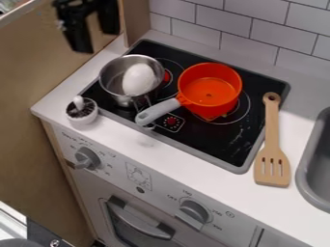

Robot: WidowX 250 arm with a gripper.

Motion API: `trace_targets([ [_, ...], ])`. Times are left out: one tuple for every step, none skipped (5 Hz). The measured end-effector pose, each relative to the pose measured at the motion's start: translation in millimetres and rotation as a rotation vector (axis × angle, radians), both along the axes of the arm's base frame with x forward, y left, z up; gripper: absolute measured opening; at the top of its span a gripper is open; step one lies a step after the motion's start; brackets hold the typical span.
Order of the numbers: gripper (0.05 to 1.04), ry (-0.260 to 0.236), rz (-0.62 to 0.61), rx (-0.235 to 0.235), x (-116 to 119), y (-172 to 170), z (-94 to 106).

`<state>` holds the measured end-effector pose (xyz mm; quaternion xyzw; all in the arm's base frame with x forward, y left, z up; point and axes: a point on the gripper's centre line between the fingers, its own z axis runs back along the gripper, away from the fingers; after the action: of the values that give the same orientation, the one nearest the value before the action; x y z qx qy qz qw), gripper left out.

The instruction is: Picked the object from the pan and placed it near the bottom left corner of the burner

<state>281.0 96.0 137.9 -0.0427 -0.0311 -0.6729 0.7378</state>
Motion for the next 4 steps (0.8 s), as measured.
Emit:
trace_targets([
  [1.000, -0.031, 0.033, 0.010, 13.6, -15.9, 5.4],
  [1.001, -0.012, 0.176, 0.066, 26.5, -24.6, 9.1],
  [1.000, -0.021, 0.415, 0.100, 32.3, -29.6, 8.5],
  [1.000, -0.062, 0.599, 0.073, 33.9, -30.8, 6.2],
])
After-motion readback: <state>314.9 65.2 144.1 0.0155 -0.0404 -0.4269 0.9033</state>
